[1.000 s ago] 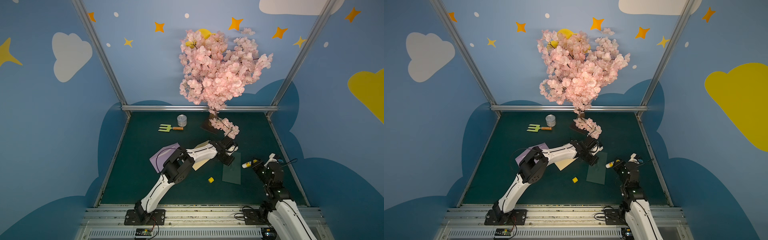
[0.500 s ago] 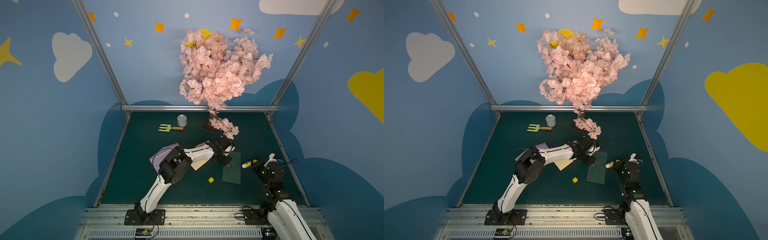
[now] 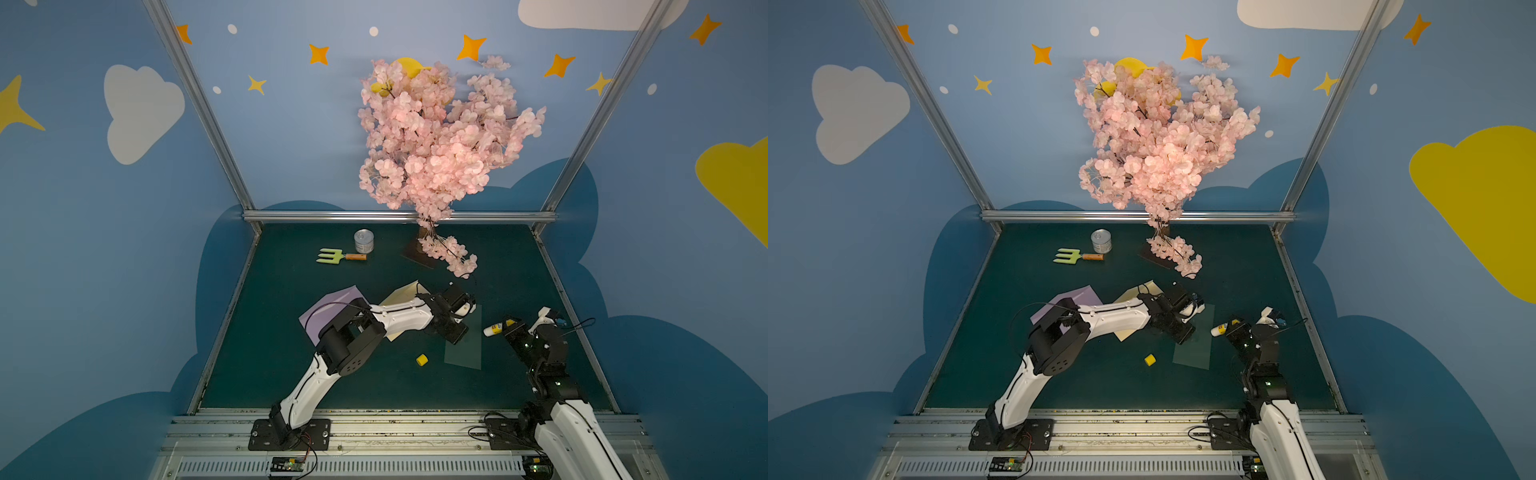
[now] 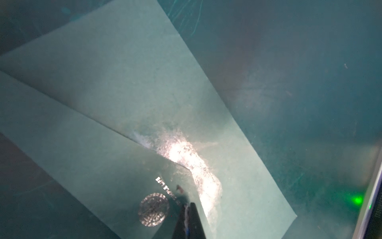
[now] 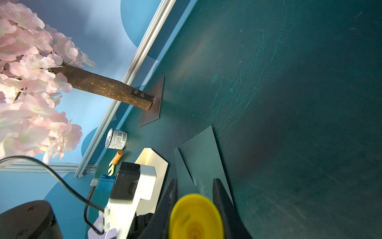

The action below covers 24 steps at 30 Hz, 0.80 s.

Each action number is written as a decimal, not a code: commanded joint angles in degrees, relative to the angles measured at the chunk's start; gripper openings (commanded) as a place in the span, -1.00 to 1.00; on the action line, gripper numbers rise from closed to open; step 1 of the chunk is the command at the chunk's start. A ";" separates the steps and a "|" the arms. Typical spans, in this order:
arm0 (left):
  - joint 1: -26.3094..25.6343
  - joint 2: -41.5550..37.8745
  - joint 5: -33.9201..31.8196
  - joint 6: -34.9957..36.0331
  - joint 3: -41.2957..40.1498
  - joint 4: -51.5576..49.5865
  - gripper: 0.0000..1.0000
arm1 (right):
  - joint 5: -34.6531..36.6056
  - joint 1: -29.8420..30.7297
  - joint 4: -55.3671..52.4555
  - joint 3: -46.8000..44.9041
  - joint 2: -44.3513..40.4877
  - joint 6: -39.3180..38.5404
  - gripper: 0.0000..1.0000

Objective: Seal the envelope with a glue stick
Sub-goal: Seal the envelope at the center of the board.

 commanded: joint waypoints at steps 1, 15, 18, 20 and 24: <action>-0.99 5.31 -0.20 0.12 -0.45 -9.20 -0.95 | -0.31 -0.13 -0.10 -0.41 -1.10 0.10 -1.00; 2.18 8.06 -0.44 1.55 3.90 -9.71 -0.95 | -0.80 -0.21 -0.88 0.01 -2.27 -0.60 -1.00; 2.13 6.33 0.76 1.69 3.53 -9.71 -0.94 | -2.31 -0.20 0.71 0.30 -1.88 -1.67 -1.00; 2.18 4.40 1.69 1.57 2.75 -9.77 -0.79 | -3.73 -0.16 1.95 0.54 -1.60 -2.21 -1.00; 2.13 -1.22 2.84 1.17 0.20 -8.61 -0.39 | -5.71 -0.13 3.97 1.35 -1.19 -3.60 -1.00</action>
